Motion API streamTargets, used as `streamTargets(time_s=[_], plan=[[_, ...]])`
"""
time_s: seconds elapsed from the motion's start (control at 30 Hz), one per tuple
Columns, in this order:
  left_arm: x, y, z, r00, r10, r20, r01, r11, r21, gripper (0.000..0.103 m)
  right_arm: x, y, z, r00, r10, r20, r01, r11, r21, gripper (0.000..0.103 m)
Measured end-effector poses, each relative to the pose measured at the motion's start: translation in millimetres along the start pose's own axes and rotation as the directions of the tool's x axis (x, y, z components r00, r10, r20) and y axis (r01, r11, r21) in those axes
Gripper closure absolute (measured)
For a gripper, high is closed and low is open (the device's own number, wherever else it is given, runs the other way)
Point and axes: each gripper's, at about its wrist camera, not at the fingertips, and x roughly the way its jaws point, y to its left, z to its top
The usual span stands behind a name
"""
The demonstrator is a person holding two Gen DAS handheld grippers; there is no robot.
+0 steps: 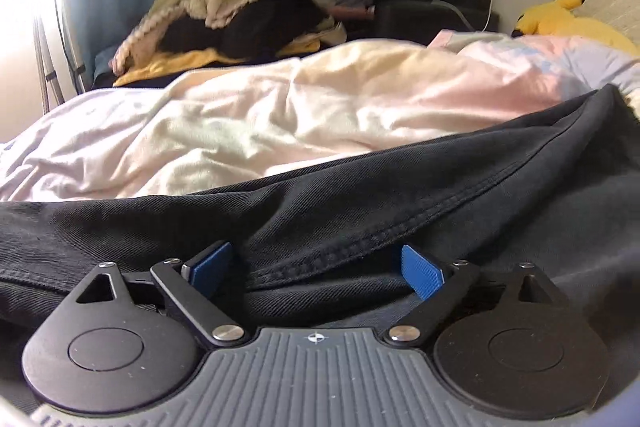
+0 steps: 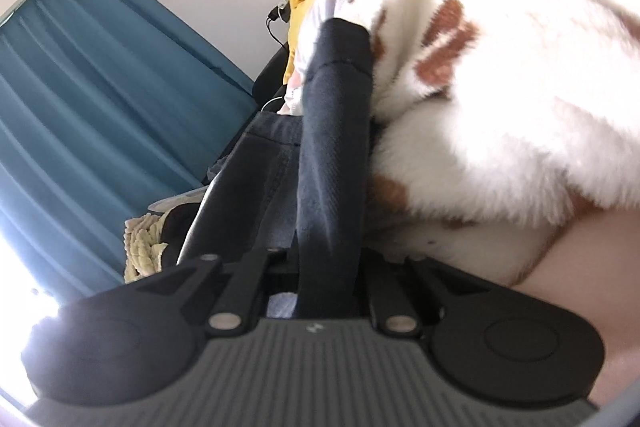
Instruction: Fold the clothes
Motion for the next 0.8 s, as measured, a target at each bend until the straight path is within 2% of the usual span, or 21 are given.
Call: streamTargets(time_s=[0.1, 0.23, 0.3, 0.37, 0.47, 0.6, 0.7, 0.77, 0.8], plan=[[-20.0, 14.7, -1.4, 0.999, -0.048, 0.018, 0.049, 0.998, -0.048, 0.01, -2.1, -3.4, 0.8, 1.0, 0.011, 0.021, -0.01, 0.997, -0.079, 0.095], [-51.4, 30.3, -1.8, 0.995, -0.074, 0.07, 0.083, 0.987, -0.136, 0.009, -10.6, 39.0, 5.0, 0.997, 0.05, 0.065, -0.038, 0.983, -0.181, 0.095], [-62.5, 37.7, -3.9, 0.994, -0.063, 0.088, 0.074, 0.989, -0.128, 0.009, -20.3, 55.1, 7.7, 0.992, 0.077, 0.098, -0.048, 0.962, -0.269, 0.095], [-74.4, 45.1, -5.1, 0.992, -0.037, 0.118, 0.052, 0.99, -0.129, 0.009, -41.9, 69.7, 3.3, 0.986, 0.128, 0.106, -0.08, 0.925, -0.373, 0.095], [-102.8, 66.1, -6.0, 0.982, 0.022, 0.186, 0.01, 0.985, -0.171, 0.009, -34.8, 122.9, 10.6, 0.974, 0.214, 0.072, -0.142, 0.828, -0.542, 0.095], [-141.0, 94.6, -7.0, 0.957, 0.105, 0.27, -0.041, 0.972, -0.232, 0.009, -43.3, 204.7, -19.7, 0.946, 0.325, 0.002, -0.239, 0.702, -0.671, 0.095], [-180.0, 122.7, -9.1, 0.936, 0.175, 0.304, -0.098, 0.962, -0.254, 0.009, -51.7, 241.0, -85.0, 0.92, 0.377, -0.107, -0.335, 0.615, -0.714, 0.095], [-200.1, 141.4, -20.7, 0.931, 0.194, 0.309, -0.098, 0.948, -0.302, 0.009, -51.2, 252.3, -140.9, 0.896, 0.389, -0.215, -0.405, 0.517, -0.754, 0.095], [-210.0, 150.7, -26.8, 0.928, 0.203, 0.311, -0.097, 0.94, -0.326, 0.009, -54.5, 254.4, -171.0, 0.88, 0.383, -0.28, -0.442, 0.443, -0.78, 0.094]])
